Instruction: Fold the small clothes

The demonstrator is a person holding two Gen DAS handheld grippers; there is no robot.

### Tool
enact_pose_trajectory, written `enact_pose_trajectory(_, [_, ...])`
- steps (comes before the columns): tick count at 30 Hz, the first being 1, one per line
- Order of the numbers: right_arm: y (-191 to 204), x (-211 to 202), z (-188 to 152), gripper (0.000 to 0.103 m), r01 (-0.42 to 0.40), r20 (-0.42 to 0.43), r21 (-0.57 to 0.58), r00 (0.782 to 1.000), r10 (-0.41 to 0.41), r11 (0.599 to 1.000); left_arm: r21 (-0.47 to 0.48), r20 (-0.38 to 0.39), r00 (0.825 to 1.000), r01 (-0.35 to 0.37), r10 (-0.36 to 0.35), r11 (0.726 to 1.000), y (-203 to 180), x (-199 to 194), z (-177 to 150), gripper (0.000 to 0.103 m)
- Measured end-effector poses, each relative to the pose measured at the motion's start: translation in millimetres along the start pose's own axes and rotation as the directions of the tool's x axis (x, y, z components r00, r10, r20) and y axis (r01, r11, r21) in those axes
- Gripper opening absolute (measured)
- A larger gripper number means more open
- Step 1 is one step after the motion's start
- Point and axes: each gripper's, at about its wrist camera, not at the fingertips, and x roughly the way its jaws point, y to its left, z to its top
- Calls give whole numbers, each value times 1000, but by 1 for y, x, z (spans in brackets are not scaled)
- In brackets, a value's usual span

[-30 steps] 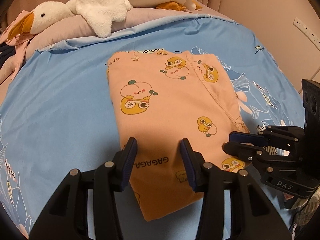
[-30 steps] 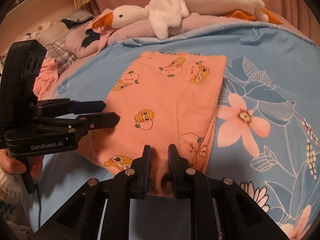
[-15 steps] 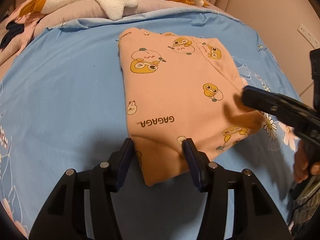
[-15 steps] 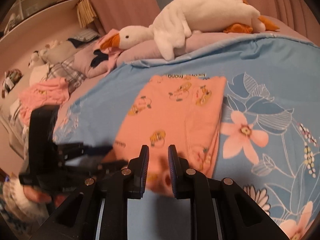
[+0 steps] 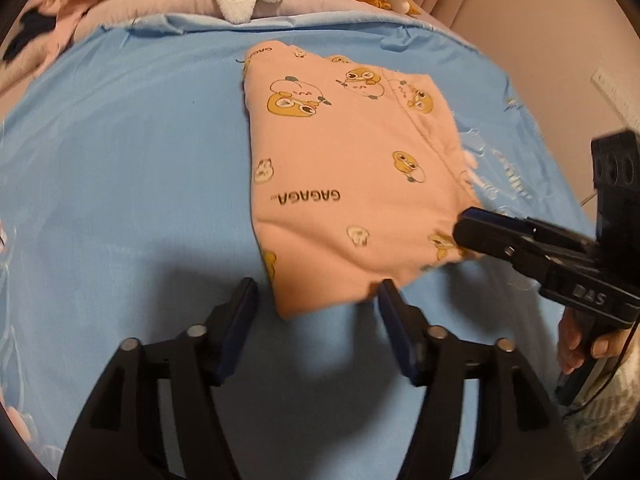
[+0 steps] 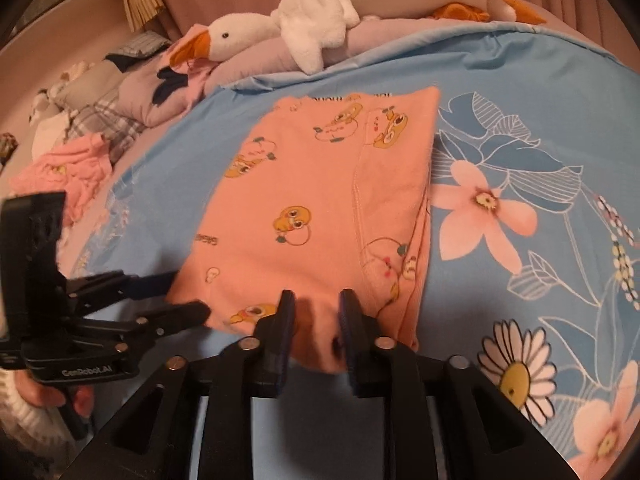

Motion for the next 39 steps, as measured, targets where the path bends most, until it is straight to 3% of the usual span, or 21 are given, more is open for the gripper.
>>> enact_pose_trajectory(1, [-1, -4, 0, 48, -12, 4, 9, 1000, 12, 1000, -23, 5, 1000, 21, -21, 1000, 3, -4, -1, 70])
enact_pose_trajectory(3, [-3, -15, -2, 58, -16, 17, 24, 1000, 16, 1000, -58, 11, 999, 51, -51, 997, 9, -9, -1, 74])
enact_pose_trajectory(6, [-16, -28, -2, 61, -28, 38, 64, 999, 26, 998, -134, 18, 991, 132, -131, 982, 22, -14, 2, 77])
enact_pose_trajectory(9, [-43, -30, -1, 74, -78, 38, 176, 997, 73, 981, -221, 34, 973, 232, -230, 947, 41, -15, 8, 79])
enact_pose_trajectory(12, [-72, -21, -1, 75, -141, 16, 328, 990, 144, 934, -287, 60, 959, 281, -275, 916, 58, -13, 17, 79])
enact_pose_trajectory(14, [-85, -14, -2, 75, -174, 16, 387, 983, 182, 905, -341, 82, 943, 332, -324, 880, 70, -9, 25, 79])
enact_pose_trajectory(17, [-96, 1, 2, 75, -236, 26, 450, 968, 251, 861, -369, 97, 933, 358, -348, 858, 76, -2, 35, 79])
enact_pose_trajectory(25, [-81, 32, 32, 75, -282, 4, 417, 951, 308, 864, -333, 55, 906, 413, -419, 848, 56, 26, 64, 79])
enact_pose_trajectory(28, [-74, 41, 38, 75, -300, -15, 396, 943, 333, 868, -298, 32, 916, 392, -401, 870, 47, 35, 72, 80])
enact_pose_trajectory(33, [-65, 49, 46, 74, -282, -21, 345, 951, 308, 895, -292, 30, 918, 386, -395, 875, 43, 44, 81, 80])
enact_pose_trajectory(39, [-73, 52, 45, 64, -275, -1, 358, 956, 295, 892, -292, 27, 936, 344, -352, 892, 39, 48, 84, 77])
